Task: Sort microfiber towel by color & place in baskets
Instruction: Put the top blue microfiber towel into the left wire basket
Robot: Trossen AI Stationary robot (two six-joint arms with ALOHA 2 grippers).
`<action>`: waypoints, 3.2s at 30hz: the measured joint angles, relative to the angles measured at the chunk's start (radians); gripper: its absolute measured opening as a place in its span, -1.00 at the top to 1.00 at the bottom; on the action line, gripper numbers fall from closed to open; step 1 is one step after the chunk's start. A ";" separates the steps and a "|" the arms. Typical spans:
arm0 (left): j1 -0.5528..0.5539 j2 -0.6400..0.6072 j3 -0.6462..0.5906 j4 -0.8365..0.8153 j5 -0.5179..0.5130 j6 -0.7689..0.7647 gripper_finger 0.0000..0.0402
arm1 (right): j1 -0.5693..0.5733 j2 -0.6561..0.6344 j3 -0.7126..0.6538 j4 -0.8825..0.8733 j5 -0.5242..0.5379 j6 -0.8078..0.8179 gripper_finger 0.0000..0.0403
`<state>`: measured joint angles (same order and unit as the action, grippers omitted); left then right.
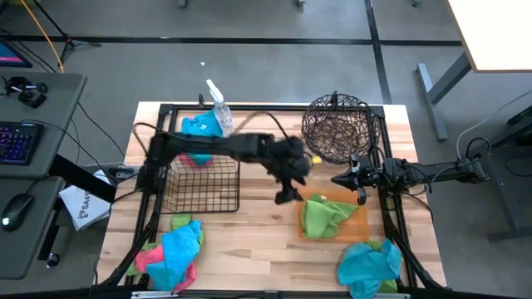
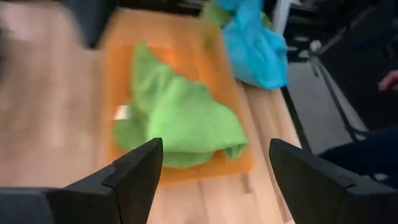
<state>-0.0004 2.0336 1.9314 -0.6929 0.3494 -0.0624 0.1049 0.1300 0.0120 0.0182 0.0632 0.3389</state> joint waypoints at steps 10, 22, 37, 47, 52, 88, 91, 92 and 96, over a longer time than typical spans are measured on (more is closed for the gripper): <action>0.070 -0.545 -0.561 0.116 -0.345 -0.164 -0.41 | 0.000 0.001 0.000 0.000 0.003 0.000 1.00; 0.474 -0.900 -0.872 -0.472 -0.515 -0.479 -0.41 | 0.000 0.001 0.000 0.000 -0.001 0.000 1.00; 0.737 -0.593 -0.872 -0.526 -0.576 -0.380 -0.41 | 0.000 0.001 0.000 0.000 -0.001 0.000 1.00; 0.772 -0.547 -0.872 -0.487 -0.569 -0.381 -0.41 | 0.000 0.001 0.000 0.000 -0.001 0.000 1.00; 0.757 -0.588 -0.898 -0.469 -0.577 -0.391 -0.41 | 0.000 0.001 0.000 0.000 0.000 0.000 1.00; 0.727 -0.780 -1.194 -0.244 -0.548 -0.484 0.68 | 0.000 0.001 0.000 0.000 0.000 0.000 1.00; 0.727 -0.780 -1.194 -0.244 -0.561 -0.483 0.48 | 0.000 0.001 0.000 0.000 0.000 0.000 1.00; 0.727 -0.780 -1.194 -0.244 -0.565 -0.483 0.42 | 0.000 0.001 0.000 0.000 0.000 0.000 1.00; 0.727 -0.779 -1.194 -0.237 -0.566 -0.467 0.18 | 0.000 0.001 0.000 0.000 0.000 0.000 1.00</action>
<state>0.7261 1.2545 0.7371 -0.9294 -0.2167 -0.5296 0.1051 0.1307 0.0120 0.0181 0.0631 0.3389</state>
